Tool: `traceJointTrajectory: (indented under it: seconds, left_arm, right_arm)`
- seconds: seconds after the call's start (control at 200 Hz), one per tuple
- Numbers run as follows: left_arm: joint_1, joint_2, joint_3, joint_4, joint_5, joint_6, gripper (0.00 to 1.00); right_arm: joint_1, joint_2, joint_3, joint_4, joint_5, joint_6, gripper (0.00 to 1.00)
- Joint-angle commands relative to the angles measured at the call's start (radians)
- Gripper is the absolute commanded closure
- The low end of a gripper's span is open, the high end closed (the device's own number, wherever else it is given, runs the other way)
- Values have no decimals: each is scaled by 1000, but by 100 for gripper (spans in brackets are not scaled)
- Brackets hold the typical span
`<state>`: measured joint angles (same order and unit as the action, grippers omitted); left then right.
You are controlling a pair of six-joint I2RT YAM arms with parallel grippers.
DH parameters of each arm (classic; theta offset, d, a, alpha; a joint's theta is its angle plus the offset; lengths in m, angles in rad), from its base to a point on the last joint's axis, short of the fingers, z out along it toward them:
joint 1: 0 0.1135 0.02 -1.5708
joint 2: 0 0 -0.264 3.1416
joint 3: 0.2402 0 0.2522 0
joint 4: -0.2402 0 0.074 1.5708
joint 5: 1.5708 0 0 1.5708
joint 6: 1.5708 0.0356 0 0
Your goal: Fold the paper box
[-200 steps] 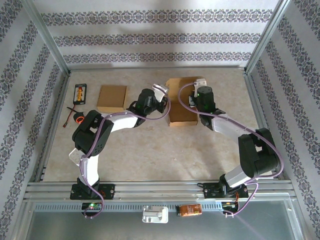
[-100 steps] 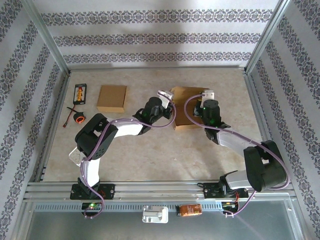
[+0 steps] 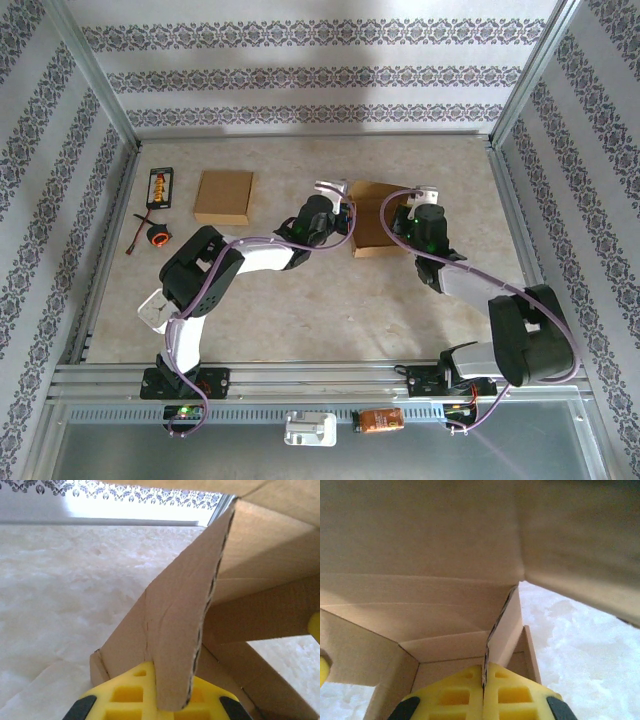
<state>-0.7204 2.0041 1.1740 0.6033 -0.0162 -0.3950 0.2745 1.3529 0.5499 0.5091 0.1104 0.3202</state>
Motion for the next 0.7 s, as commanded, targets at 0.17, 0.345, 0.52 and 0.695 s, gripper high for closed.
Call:
traceJointTrajectory:
  seconds: [0.17,0.345,0.52,0.695]
  left_arm:
    - [-80,75,86,-210,144,-125,97]
    - [-80,63,30,-221,126,-94,99]
    - [-80,38,-28,-215,149,-66,99]
    - [-80,35,-94,-146,150,-93,99]
  right_arm:
    - [82,-60,-65,-107,-104,16,100]
    - [81,-62,-92,-124,-87,28,100]
    - [83,-73,-137,-127,-78,84,97]
    - [83,-114,-187,-133,-57,120,89]
